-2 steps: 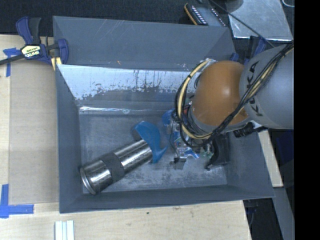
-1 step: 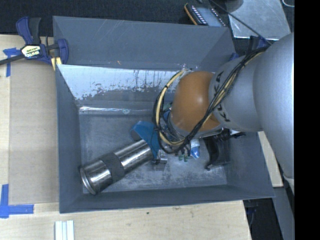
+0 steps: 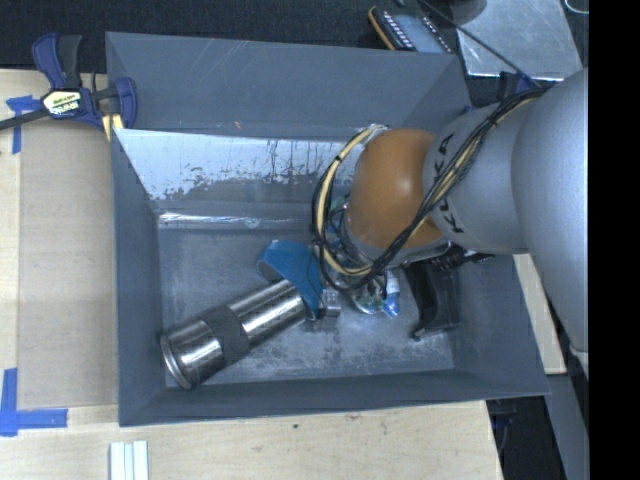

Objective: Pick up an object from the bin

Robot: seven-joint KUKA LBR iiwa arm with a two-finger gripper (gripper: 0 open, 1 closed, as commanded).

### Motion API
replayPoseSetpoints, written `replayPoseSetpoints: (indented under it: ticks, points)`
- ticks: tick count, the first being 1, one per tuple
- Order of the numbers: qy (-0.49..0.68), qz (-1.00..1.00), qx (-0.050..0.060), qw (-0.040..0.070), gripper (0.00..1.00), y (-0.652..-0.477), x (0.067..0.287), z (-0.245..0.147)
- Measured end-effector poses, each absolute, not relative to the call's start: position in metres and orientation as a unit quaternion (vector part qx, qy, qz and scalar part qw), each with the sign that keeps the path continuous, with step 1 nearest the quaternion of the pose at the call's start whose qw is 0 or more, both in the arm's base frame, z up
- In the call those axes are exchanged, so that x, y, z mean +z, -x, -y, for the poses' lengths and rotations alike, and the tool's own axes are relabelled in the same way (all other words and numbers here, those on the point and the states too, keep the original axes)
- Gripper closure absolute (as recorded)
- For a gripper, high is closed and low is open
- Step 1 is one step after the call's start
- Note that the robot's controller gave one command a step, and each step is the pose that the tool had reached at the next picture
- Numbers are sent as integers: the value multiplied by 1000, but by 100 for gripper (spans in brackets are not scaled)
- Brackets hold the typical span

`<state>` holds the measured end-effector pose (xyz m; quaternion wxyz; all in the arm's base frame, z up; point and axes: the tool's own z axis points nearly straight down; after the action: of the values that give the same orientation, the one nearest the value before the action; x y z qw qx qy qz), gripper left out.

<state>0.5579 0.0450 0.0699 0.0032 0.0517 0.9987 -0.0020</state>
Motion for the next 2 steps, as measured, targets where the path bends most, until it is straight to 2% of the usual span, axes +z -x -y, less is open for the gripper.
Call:
replayPoseSetpoints:
  ticks: [1,2]
  points:
    - [-102,-995,-7,12,0,-530,76,-62]
    - [-67,-998,-12,10,0,-525,76,-69]
